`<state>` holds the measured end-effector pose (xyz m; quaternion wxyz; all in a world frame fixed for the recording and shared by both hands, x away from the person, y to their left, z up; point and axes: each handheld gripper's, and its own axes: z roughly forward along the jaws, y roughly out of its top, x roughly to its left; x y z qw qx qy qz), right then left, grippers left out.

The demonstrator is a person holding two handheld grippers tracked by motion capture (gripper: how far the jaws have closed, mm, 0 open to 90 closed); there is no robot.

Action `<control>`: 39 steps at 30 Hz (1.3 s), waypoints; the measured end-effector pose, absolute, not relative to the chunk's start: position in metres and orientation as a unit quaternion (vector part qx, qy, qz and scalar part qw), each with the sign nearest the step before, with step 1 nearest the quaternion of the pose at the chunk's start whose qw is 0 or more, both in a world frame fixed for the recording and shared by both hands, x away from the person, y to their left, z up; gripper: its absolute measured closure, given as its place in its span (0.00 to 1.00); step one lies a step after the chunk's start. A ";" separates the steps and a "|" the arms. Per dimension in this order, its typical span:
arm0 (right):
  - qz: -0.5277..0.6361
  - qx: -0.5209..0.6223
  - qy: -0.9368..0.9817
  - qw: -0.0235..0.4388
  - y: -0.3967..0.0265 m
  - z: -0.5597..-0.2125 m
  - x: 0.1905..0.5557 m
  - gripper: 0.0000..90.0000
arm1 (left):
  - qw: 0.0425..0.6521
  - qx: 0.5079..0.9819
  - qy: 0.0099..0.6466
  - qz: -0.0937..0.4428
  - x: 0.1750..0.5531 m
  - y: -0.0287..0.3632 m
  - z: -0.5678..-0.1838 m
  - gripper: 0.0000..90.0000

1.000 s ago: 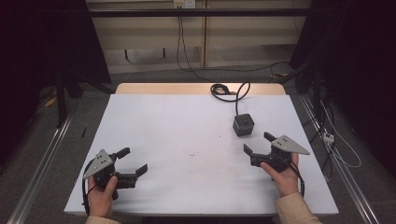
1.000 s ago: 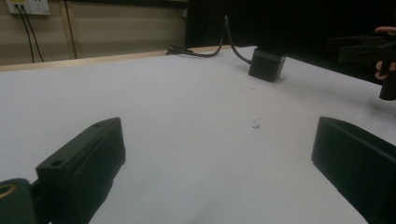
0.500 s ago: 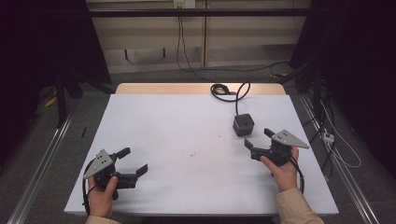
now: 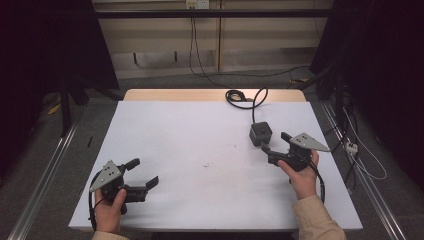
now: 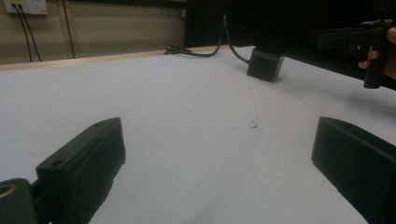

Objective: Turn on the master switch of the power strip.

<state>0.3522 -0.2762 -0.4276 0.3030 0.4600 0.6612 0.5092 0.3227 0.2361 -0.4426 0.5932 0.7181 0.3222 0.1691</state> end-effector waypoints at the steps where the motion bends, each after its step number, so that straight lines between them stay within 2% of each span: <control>1: 0.511 0.460 0.661 0.301 -0.276 -0.427 0.353 0.16 | 0.593 0.718 0.322 0.169 0.323 0.236 -0.443 0.03; 7: 0.507 0.459 0.662 0.305 -0.276 -0.424 0.358 0.17 | 0.595 0.717 0.322 0.168 0.322 0.236 -0.442 0.03; 23: 0.503 0.465 0.665 0.299 -0.274 -0.424 0.373 0.32 | 0.597 0.715 0.323 0.169 0.322 0.237 -0.442 0.03; 39: 0.499 0.469 0.670 0.287 -0.276 -0.422 0.383 0.59 | 0.600 0.712 0.325 0.168 0.321 0.237 -0.442 0.03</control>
